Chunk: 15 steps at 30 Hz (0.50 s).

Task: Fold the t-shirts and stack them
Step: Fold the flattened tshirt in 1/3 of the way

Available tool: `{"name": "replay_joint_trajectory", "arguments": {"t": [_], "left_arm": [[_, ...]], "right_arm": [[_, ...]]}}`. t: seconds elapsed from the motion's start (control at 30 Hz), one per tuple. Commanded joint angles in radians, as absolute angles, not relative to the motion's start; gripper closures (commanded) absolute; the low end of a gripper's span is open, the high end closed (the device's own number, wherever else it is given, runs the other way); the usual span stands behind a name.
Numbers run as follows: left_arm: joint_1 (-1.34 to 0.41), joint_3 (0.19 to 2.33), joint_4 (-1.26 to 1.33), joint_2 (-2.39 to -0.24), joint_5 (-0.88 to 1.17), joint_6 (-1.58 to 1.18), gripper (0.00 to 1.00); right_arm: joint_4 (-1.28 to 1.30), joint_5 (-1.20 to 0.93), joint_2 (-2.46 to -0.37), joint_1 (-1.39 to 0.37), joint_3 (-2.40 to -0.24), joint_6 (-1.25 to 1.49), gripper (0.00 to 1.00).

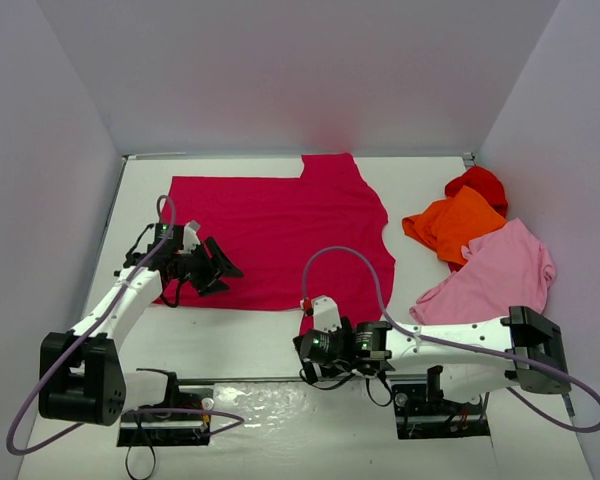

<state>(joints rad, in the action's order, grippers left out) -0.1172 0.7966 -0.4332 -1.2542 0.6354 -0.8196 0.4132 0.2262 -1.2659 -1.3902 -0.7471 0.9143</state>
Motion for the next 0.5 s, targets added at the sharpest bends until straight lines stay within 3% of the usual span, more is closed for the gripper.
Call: {"name": "replay_joint_trajectory", "arguments": {"t": [0.0, 0.47], "left_arm": [[-0.124, 0.793, -0.39, -1.239, 0.66, -0.826, 0.48], [-0.124, 0.781, -0.417, -1.191, 0.642, -0.825, 0.48]], "right_arm": [[0.442, 0.36, -1.354, -1.39, -0.805, 0.811, 0.24], [0.645, 0.433, -1.578, -1.362, -0.971, 0.6, 0.27]]}}
